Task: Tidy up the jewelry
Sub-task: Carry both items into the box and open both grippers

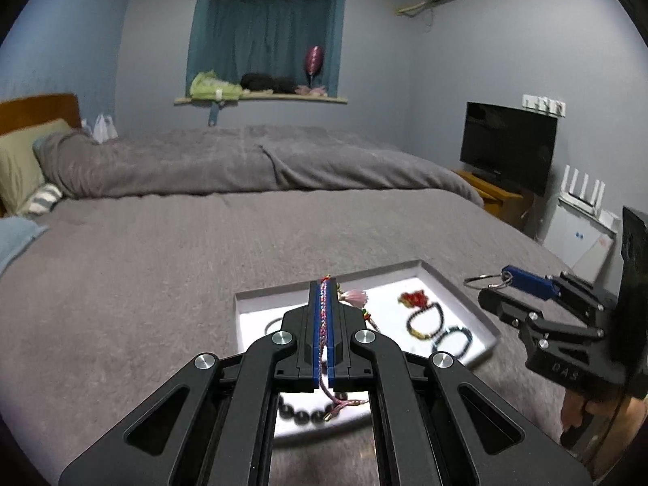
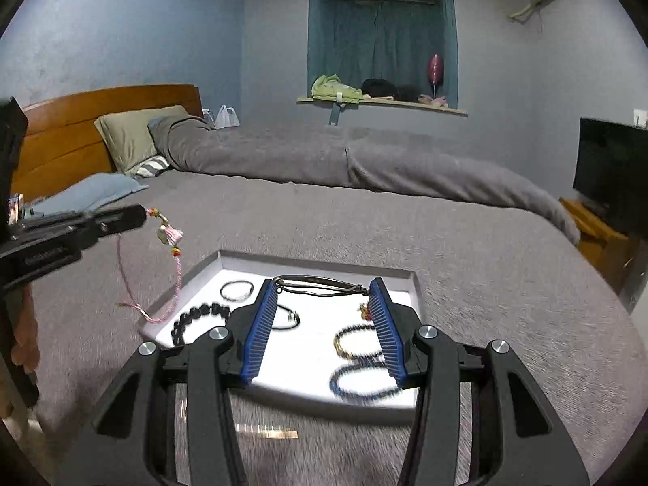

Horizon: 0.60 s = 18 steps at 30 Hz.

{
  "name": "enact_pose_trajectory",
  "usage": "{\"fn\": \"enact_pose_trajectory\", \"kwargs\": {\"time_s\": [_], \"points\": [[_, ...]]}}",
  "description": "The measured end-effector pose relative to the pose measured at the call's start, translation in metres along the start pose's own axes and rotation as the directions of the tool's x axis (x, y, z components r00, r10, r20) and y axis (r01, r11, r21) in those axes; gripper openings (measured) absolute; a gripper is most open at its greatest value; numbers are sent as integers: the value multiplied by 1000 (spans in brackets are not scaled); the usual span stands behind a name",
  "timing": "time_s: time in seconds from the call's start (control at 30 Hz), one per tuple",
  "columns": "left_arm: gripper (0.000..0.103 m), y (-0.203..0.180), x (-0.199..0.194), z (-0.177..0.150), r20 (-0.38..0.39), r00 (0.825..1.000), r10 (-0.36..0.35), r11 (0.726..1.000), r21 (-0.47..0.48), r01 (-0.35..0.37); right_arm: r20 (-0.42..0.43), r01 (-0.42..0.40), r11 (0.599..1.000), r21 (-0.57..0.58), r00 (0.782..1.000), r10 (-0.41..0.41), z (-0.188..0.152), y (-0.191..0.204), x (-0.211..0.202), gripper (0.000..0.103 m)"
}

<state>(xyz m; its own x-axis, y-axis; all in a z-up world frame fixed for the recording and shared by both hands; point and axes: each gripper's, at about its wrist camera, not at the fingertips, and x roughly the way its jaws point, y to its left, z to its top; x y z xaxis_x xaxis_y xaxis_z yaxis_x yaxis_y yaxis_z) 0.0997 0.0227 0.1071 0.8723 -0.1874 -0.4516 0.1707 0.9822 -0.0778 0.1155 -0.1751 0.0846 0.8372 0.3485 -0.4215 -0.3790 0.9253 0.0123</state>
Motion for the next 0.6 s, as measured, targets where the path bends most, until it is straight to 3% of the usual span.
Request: {"fn": "enact_pose_trajectory", "kwargs": {"time_s": [0.27,0.6], "points": [[3,10,77,13,-132,991,-6,1000,-16,4,-114,-107,993,52,987,112,-10,-8,54,47],[3,0,154,29,-269,953,-141,987,-109,116,-254,-183,983,24,950,183,-31,10,84,47]]}}
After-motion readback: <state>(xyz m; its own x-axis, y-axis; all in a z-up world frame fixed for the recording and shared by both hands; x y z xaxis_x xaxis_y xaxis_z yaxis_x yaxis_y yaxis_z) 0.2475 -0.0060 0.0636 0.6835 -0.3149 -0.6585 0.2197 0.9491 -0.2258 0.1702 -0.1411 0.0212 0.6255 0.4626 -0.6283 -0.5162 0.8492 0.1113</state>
